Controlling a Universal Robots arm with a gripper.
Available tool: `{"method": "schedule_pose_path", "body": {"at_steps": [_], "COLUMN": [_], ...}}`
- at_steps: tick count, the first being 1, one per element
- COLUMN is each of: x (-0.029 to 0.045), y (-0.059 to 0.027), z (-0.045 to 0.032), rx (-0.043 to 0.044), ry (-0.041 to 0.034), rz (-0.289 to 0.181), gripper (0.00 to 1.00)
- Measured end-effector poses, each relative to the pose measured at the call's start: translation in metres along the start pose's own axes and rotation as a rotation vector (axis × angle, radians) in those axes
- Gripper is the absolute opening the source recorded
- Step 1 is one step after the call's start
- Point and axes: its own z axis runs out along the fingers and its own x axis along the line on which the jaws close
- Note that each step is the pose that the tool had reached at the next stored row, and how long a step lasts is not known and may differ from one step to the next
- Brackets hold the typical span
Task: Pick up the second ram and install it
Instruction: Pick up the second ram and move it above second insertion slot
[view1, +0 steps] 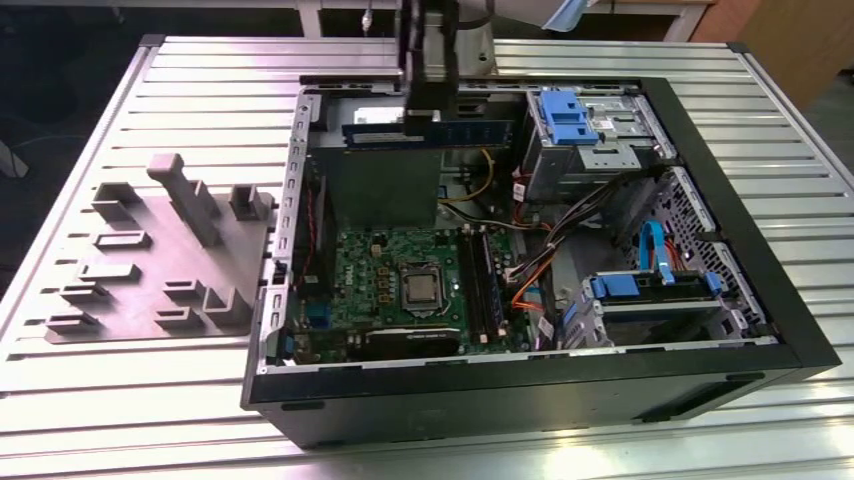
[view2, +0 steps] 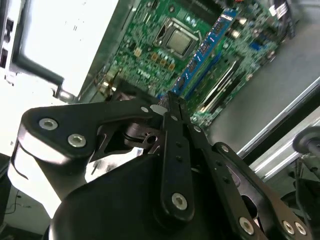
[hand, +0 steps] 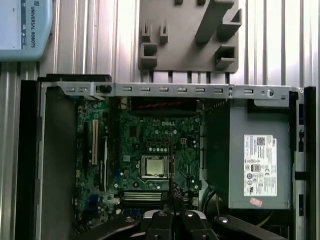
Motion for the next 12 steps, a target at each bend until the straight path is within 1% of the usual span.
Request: {"method": "schedule_pose_path", "body": {"at_steps": [3, 5, 9, 12], "x": [0.0000, 0.0001, 0.0000, 0.0001], "y": [-0.0097, -0.0134, -0.0136, -0.0139], "z": [-0.0004, -0.0005, -0.0002, 0.0040], "rx": [-0.0001, -0.0001, 0.0001, -0.0001], "ry": [0.0000, 0.0000, -0.0004, -0.0001], "rz": [0.000, 0.000, 0.000, 0.000], "gripper": [0.12, 0.12, 0.12, 0.12]}}
